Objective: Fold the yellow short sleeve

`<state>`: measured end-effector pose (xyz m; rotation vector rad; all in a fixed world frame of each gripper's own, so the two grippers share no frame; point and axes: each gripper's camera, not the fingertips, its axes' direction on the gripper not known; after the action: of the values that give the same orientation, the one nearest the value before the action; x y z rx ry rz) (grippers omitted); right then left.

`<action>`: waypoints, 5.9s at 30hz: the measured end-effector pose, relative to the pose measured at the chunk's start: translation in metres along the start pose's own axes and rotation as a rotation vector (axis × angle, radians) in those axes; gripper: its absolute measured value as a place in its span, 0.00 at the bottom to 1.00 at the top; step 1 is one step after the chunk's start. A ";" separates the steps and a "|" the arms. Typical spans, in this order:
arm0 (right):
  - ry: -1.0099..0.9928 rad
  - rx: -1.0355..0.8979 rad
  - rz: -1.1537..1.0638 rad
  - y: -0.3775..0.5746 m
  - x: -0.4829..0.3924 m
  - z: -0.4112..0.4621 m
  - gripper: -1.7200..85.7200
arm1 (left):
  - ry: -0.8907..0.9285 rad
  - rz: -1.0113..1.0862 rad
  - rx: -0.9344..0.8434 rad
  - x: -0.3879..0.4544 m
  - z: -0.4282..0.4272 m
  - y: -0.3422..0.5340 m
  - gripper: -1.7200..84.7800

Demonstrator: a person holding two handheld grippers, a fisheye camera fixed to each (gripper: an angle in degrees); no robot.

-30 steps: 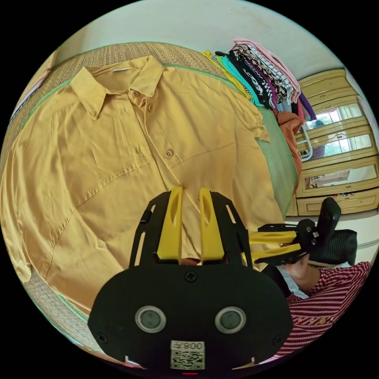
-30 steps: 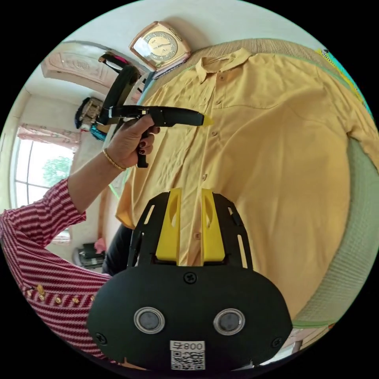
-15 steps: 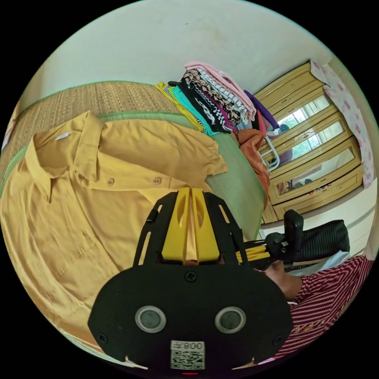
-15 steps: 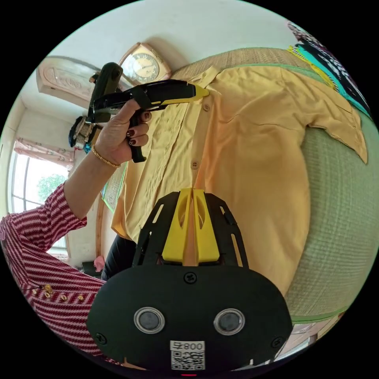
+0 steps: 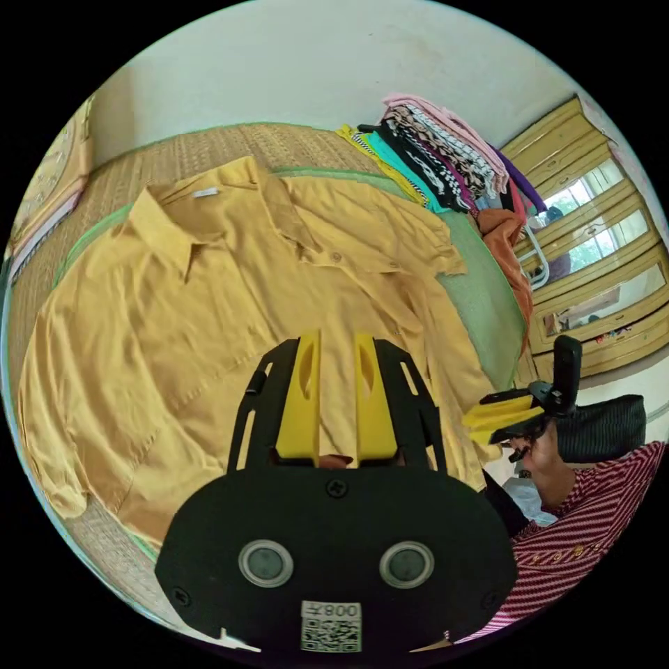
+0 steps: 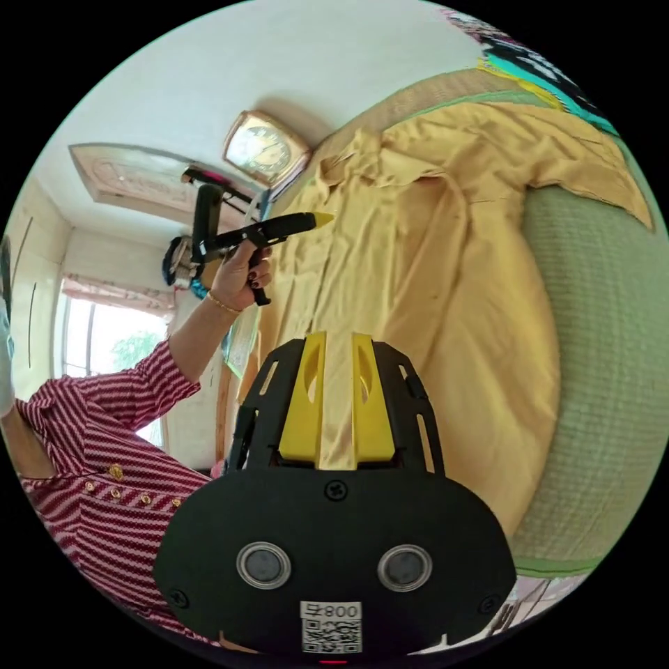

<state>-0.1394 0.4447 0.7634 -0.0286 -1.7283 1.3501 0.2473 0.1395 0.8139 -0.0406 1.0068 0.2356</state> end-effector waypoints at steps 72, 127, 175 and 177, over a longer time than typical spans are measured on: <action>-0.261 -0.278 0.082 0.034 -0.028 0.058 0.02 | -0.232 -0.028 0.066 -0.051 -0.100 -0.137 0.03; 0.072 -0.127 0.184 0.098 -0.077 0.009 0.10 | 0.157 -0.137 0.123 -0.007 -0.084 -0.047 0.12; -0.254 -0.239 -0.007 0.092 -0.129 -0.019 0.02 | -0.140 -0.186 0.111 -0.124 -0.021 -0.139 0.04; -0.242 -0.259 0.006 0.094 -0.126 -0.009 0.02 | -0.160 -0.174 0.095 -0.121 -0.012 -0.144 0.04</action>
<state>-0.1054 0.4244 0.6106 -0.0162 -2.1008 1.1625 0.2063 -0.0238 0.8989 -0.0219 0.8485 0.0311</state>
